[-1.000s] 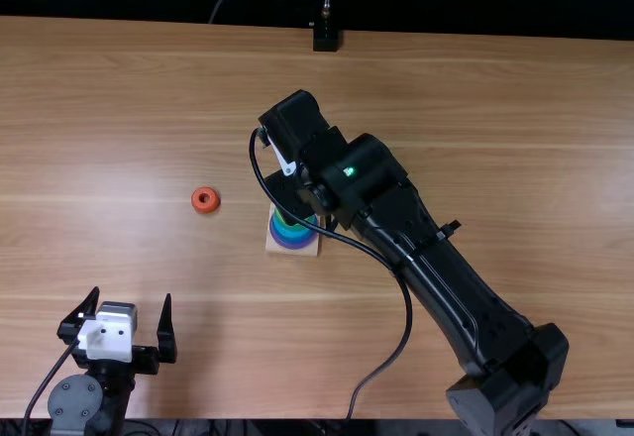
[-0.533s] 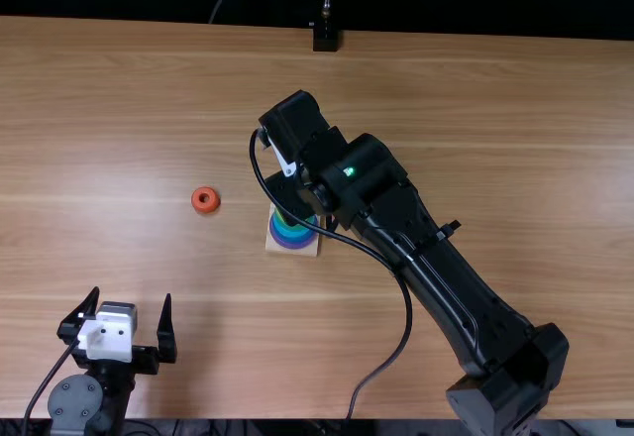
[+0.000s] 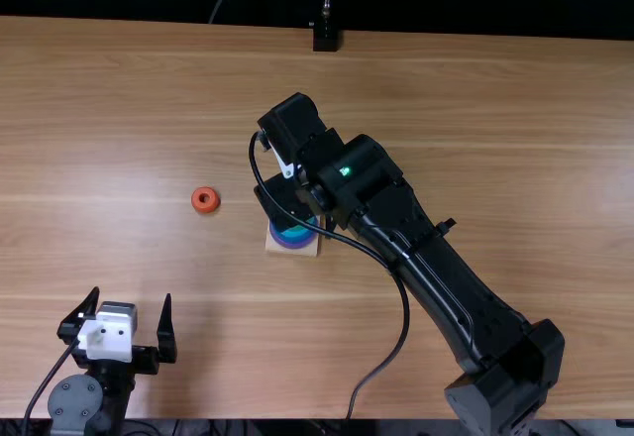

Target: Build the Hanoi tower: stack the rings onto the peg from bottom to top in this color order: purple, dark blue, light blue, dark green, light green, yellow, orange.

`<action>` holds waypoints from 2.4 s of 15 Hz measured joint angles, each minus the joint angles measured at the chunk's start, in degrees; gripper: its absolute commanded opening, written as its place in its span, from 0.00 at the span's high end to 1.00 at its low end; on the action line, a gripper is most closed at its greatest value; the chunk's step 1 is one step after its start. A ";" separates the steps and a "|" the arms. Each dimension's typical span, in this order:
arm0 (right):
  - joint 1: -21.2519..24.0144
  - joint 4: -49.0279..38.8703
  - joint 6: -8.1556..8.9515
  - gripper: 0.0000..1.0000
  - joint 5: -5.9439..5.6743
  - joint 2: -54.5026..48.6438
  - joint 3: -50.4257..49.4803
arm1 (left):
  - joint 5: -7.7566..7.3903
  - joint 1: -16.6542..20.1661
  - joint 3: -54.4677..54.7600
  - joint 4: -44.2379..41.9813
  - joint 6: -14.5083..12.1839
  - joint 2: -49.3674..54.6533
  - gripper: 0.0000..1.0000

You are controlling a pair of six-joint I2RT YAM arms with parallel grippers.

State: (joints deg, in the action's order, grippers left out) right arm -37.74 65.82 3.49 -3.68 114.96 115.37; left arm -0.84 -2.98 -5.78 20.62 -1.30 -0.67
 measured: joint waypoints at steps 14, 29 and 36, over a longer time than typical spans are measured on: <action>30.01 -76.61 -0.15 0.00 -0.37 -52.78 -61.33 | 0.00 0.00 0.00 0.00 0.02 0.00 0.00; 42.01 -47.82 -6.78 0.00 13.57 -109.39 -99.56 | -0.04 0.00 0.00 0.00 0.00 0.00 0.00; 42.01 -47.69 -7.43 0.00 7.50 -112.78 -109.11 | -0.04 0.00 0.00 -0.02 0.02 0.00 0.00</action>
State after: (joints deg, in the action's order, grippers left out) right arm 4.27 18.13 -3.95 3.81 2.17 6.26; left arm -0.89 -2.98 -5.78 20.60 -1.28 -0.67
